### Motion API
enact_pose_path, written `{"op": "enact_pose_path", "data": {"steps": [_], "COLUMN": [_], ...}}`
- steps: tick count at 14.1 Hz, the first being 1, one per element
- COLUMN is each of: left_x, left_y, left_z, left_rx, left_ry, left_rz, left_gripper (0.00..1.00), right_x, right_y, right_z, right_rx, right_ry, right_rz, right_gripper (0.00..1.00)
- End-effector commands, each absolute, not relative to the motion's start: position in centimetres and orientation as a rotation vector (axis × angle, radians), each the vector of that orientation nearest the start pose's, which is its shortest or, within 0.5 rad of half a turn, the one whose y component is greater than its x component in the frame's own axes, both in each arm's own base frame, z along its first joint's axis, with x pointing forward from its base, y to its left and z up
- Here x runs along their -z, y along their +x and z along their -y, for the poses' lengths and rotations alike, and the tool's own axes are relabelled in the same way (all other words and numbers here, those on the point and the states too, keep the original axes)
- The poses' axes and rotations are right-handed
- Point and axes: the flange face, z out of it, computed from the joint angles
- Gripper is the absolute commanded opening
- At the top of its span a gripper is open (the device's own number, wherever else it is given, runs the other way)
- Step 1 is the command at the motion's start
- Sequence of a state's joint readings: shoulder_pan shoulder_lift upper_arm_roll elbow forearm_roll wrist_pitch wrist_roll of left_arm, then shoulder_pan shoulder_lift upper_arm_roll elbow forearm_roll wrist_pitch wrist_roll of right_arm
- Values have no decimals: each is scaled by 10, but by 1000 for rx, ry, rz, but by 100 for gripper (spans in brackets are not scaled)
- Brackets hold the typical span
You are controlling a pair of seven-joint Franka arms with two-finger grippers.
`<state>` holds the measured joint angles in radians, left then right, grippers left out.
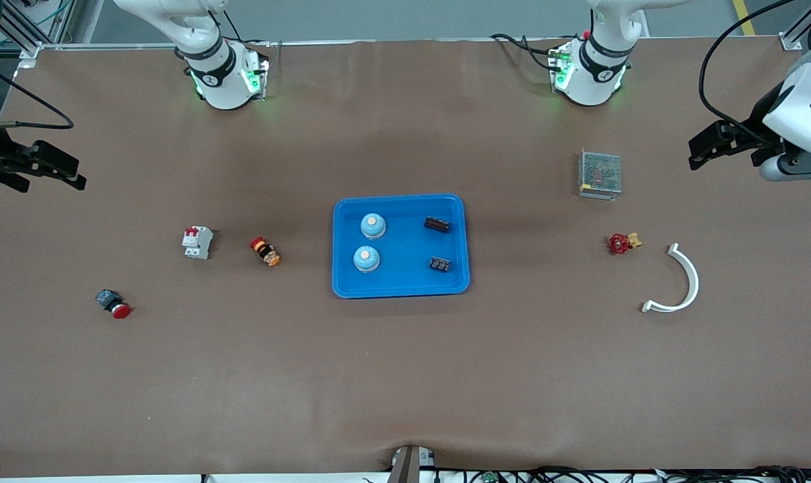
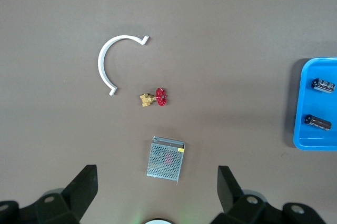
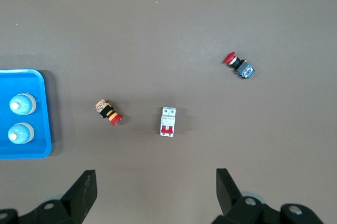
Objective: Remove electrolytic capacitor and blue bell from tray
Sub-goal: 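Move the left gripper and the right gripper toward the blue tray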
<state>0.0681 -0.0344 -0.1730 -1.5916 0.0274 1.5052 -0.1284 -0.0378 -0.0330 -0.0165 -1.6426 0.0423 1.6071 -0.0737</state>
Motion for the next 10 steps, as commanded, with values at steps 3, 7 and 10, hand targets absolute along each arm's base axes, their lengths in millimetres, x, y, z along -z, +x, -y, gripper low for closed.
{"op": "enact_pose_path", "data": {"steps": [3, 7, 10], "left_x": [-628, -611, -583], "left_y": [537, 533, 536], "left_z": [64, 97, 125], "left_rx": [-96, -150, -229], "left_ry": [-3081, -3063, -3046], "left_rz": [19, 151, 306], "left_gripper": [100, 100, 100], "right_x": [-613, -612, -607], "right_y": [547, 545, 541], "right_z": [13, -16, -50], "right_rx": [8, -12, -45], "right_ry": [-3086, -3086, -3087], "right_rz": [13, -36, -84], "right_gripper": [100, 100, 100]}}
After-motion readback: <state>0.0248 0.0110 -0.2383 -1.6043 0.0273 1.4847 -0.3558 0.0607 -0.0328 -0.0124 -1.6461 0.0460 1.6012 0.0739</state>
